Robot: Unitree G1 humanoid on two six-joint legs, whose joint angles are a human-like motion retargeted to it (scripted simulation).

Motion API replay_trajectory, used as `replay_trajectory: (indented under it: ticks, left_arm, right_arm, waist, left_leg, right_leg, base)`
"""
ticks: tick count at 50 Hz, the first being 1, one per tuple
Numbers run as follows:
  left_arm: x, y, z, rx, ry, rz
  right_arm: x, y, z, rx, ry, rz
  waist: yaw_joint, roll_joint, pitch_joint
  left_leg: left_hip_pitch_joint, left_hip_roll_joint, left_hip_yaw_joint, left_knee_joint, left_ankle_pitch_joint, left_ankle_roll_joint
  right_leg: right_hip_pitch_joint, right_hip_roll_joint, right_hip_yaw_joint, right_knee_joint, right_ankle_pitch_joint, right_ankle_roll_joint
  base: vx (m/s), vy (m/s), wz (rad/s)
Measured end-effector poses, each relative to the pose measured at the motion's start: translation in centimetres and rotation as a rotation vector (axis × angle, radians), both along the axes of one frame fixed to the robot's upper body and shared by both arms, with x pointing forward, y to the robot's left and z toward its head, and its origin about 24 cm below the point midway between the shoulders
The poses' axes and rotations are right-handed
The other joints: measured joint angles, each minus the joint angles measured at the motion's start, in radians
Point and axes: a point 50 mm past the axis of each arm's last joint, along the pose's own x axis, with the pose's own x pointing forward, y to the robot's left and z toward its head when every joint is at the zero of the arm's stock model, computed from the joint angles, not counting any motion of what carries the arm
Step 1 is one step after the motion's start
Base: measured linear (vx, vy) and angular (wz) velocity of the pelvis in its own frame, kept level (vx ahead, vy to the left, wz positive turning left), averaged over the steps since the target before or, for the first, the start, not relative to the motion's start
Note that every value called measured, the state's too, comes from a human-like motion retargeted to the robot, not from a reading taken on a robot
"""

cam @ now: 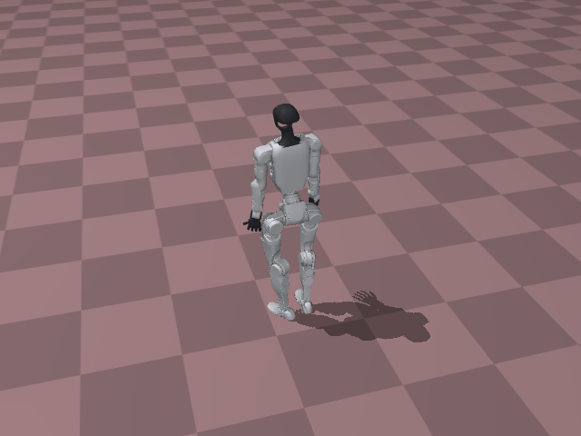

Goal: Kungfu

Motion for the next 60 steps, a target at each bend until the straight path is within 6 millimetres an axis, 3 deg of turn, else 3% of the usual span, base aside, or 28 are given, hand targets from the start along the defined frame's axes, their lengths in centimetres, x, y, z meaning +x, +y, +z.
replay_trajectory:
  ticks: [5,8,10,12,15,21,25,27,28,30,32,35,37,38,40,42,44,48,50,51,53,55,57,60]
  left_arm:
    - [5.6,3.0,1.7,-0.048,-0.555,0.914]
    - [6.5,4.7,2.5,-0.042,-0.71,1.16]
    - [6.5,5.6,2.8,-0.011,-0.714,1.14]
    - [6.1,6.5,2.9,0.022,-0.674,1.012]
    - [5.7,7.4,3.1,0.049,-0.645,0.833]
    - [5.4,8.4,3.5,0.074,-0.63,0.699]
    - [4.4,9.0,3.4,0.104,-0.549,0.556]
    - [2.8,9.9,3.4,0.177,-0.422,0.31]
    - [1.9,10.5,3.5,0.238,-0.332,0.106]
    - [0.7,11.8,4.0,0.394,-0.12,-0.482]
    - [0.3,13.3,4.8,0.491,0.09,-1.25]
    - [0.4,16.1,6.3,0.451,0.502,-2.287]
    - [1.8,17.0,6.9,0.466,0.672,-2.721]
    - [2.3,17.0,6.9,0.511,0.687,-2.863]
    - [2.8,16.3,6.6,0.62,0.625,-2.995]
    - [2.4,15.2,5.9,0.62,0.549,-2.95]
    - [1.7,14.4,5.4,0.548,0.506,-2.836]
    - [1.6,13.2,4.9,0.432,0.431,-2.662]
    - [1.9,13.1,4.8,0.436,0.428,-2.669]
    - [2.0,13.1,4.8,0.446,0.435,-2.688]
    - [2.2,13.3,4.9,0.469,0.456,-2.714]
    - [2.6,13.4,5.0,0.496,0.467,-2.703]
    - [2.4,13.4,4.9,0.484,0.461,-2.666]
    - [1.7,13.3,4.7,0.439,0.474,-2.598]
  right_arm:
    - [2.1,-1.9,0.9,0.031,-0.336,-0.639]
    - [1.7,-3.6,1.1,-0.012,-0.404,-0.914]
    - [1.3,-4.6,1.2,-0.041,-0.412,-1.005]
    - [1.1,-5.4,1.3,-0.058,-0.405,-1.026]
    - [0.8,-6.0,1.3,-0.069,-0.399,-0.995]
    - [-0.1,-6.8,1.3,-0.083,-0.359,-0.915]
    - [-1.0,-7.1,1.2,-0.088,-0.279,-0.83]
    - [-1.7,-7.3,1.0,-0.103,-0.147,-0.681]
    - [-2.0,-7.6,1.0,-0.124,-0.059,-0.556]
    - [-2.7,-8.4,1.1,-0.219,0.116,-0.154]
    - [-2.4,-9.9,1.5,-0.309,0.231,0.513]
    - [-1.9,-12.9,2.5,-0.301,0.508,1.614]
    - [0.2,-14.0,3.1,-0.444,0.679,2.157]
    - [1.4,-13.7,3.1,-0.554,0.673,2.374]
    - [3.0,-12.9,3.0,-0.827,0.597,2.611]
    - [3.2,-12.4,2.9,-0.922,0.542,2.582]
    - [2.3,-12.0,2.6,-0.854,0.554,2.436]
    - [0.4,-11.0,1.9,-0.557,0.59,2.081]
    - [0.1,-10.6,1.7,-0.488,0.565,1.968]
    - [0.1,-10.5,1.7,-0.487,0.555,1.952]
    - [0.7,-10.3,1.7,-0.506,0.541,1.949]
    - [1.9,-10.4,1.9,-0.558,0.532,1.979]
    - [2.6,-10.5,2.0,-0.602,0.523,2.014]
    - [2.8,-10.2,1.9,-0.633,0.516,2.039]
  waist:
    - [0.022,-0.028,-0.006]
    - [0.029,-0.027,-0.002]
    - [0.035,-0.021,0.0]
    - [0.034,-0.02,-0.01]
    - [0.035,-0.019,-0.014]
    - [0.046,-0.015,0.003]
    - [0.048,-0.008,-0.005]
    - [0.036,-0.006,-0.008]
    - [0.007,0.0,-0.018]
    - [0.023,-0.022,-0.019]
    - [0.066,-0.051,0.037]
    - [0.109,-0.036,0.112]
    - [0.06,-0.008,0.117]
    - [0.041,-0.001,0.112]
    - [0.045,-0.002,0.101]
    - [0.061,-0.008,0.112]
    - [0.069,-0.015,0.115]
    - [0.073,-0.019,0.113]
    - [0.077,-0.021,0.118]
    - [0.077,-0.02,0.115]
    - [0.072,-0.002,0.091]
    - [0.064,0.013,0.063]
    - [0.073,0.057,0.059]
    - [0.071,0.132,0.041]
  left_leg:
    - [-0.026,0.008,0.017,0.016,0.008,0.002]
    - [-0.035,0.014,0.02,0.02,0.006,0.001]
    - [-0.042,0.02,0.027,0.024,-0.012,0.0]
    - [-0.064,0.026,0.036,0.035,-0.043,0.006]
    - [-0.081,0.034,0.045,0.043,-0.072,0.012]
    - [-0.086,0.05,0.037,0.055,-0.037,-0.006]
    - [-0.093,0.056,0.026,0.062,-0.135,-0.05]
    - [-0.117,0.045,-0.055,0.094,-0.189,-0.08]
    - [-0.147,0.025,-0.132,0.118,-0.208,-0.08]
    - [-0.204,-0.028,-0.224,0.165,-0.23,-0.049]
    - [-0.196,-0.047,-0.245,0.189,-0.208,-0.061]
    - [-0.104,-0.012,-0.22,0.151,-0.037,-0.11]
    - [-0.093,-0.012,-0.257,0.151,-0.007,-0.118]
    - [-0.097,-0.017,-0.261,0.155,-0.008,-0.114]
    - [-0.102,-0.019,-0.232,0.147,-0.011,-0.093]
    - [-0.078,-0.018,-0.212,0.126,-0.001,-0.067]
    - [-0.073,-0.02,-0.2,0.118,0.005,-0.053]
    - [-0.086,-0.017,-0.183,0.125,0.001,-0.034]
    - [-0.084,-0.015,-0.17,0.122,-0.002,-0.025]
    - [-0.085,-0.015,-0.163,0.117,-0.002,-0.019]
    - [-0.132,0.028,-0.165,0.131,0.0,-0.026]
    - [-0.225,0.103,-0.178,0.176,0.009,-0.068]
    - [-0.237,0.128,-0.178,0.174,0.005,-0.051]
    - [-0.268,0.174,-0.204,0.172,0.008,-0.039]
  right_leg:
    - [-0.01,-0.02,-0.058,-0.024,0.001,-0.03]
    - [-0.006,-0.022,-0.084,-0.044,-0.021,-0.041]
    - [-0.004,-0.023,-0.112,-0.055,-0.047,-0.051]
    - [-0.022,-0.028,-0.123,-0.053,-0.07,-0.059]
    - [-0.041,-0.032,-0.133,-0.043,-0.09,-0.076]
    - [-0.031,-0.029,-0.152,-0.042,-0.095,-0.084]
    - [-0.032,-0.02,-0.168,-0.034,-0.19,-0.072]
    - [-0.056,0.005,-0.053,-0.019,-0.207,-0.034]
    - [-0.08,0.022,0.026,-0.011,-0.207,-0.011]
    - [-0.104,0.072,0.225,0.003,-0.166,0.003]
    - [-0.077,0.055,0.242,-0.01,-0.027,0.016]
    - [-0.009,0.037,0.093,-0.025,0.006,0.013]
    - [0.022,0.038,0.068,-0.047,0.014,0.008]
    - [0.027,0.037,0.063,-0.057,0.021,0.007]
    - [0.025,0.032,0.074,-0.065,0.026,0.016]
    - [0.03,0.022,0.073,-0.063,0.027,0.024]
    - [0.026,0.015,0.068,-0.052,0.024,0.027]
    - [0.002,-0.001,0.043,-0.001,0.014,0.057]
    - [-0.018,-0.008,0.026,0.054,0.032,0.115]
    - [-0.048,-0.011,0.021,0.106,0.076,0.172]
    - [-0.159,0.005,-0.034,0.237,0.194,0.258]
    - [-0.351,0.066,-0.118,0.443,0.235,0.27]
    - [-0.496,0.099,-0.169,0.717,0.163,0.27]
    - [-0.7,0.078,-0.29,1.125,0.023,0.27]
  base:
    - [-0.12,-0.05,-0.03]
    - [-0.14,-0.01,-0.03]
    - [-0.11,0.01,-0.09]
    - [-0.09,-0.02,0.04]
    - [-0.08,-0.04,0.08]
    - [-0.04,-0.02,0.04]
    - [0.0,-0.01,0.09]
    - [-0.03,-0.01,0.63]
    - [-0.05,-0.01,0.9]
    - [-0.04,0.0,0.02]
    - [-0.1,0.03,-0.71]
    - [-0.08,0.04,-0.5]
    - [0.05,0.01,0.5]
    - [0.09,0.03,0.29]
    - [0.08,0.07,-0.27]
    - [0.09,0.09,-0.33]
    - [0.1,0.05,-0.16]
    - [0.0,0.05,-0.09]
    - [-0.01,0.1,-0.27]
    - [-0.01,0.06,-0.35]
    - [-0.08,-0.17,-0.45]
    - [-0.22,-0.54,-0.54]
    - [-0.17,-0.08,-0.63]
    - [-0.06,0.14,-0.44]
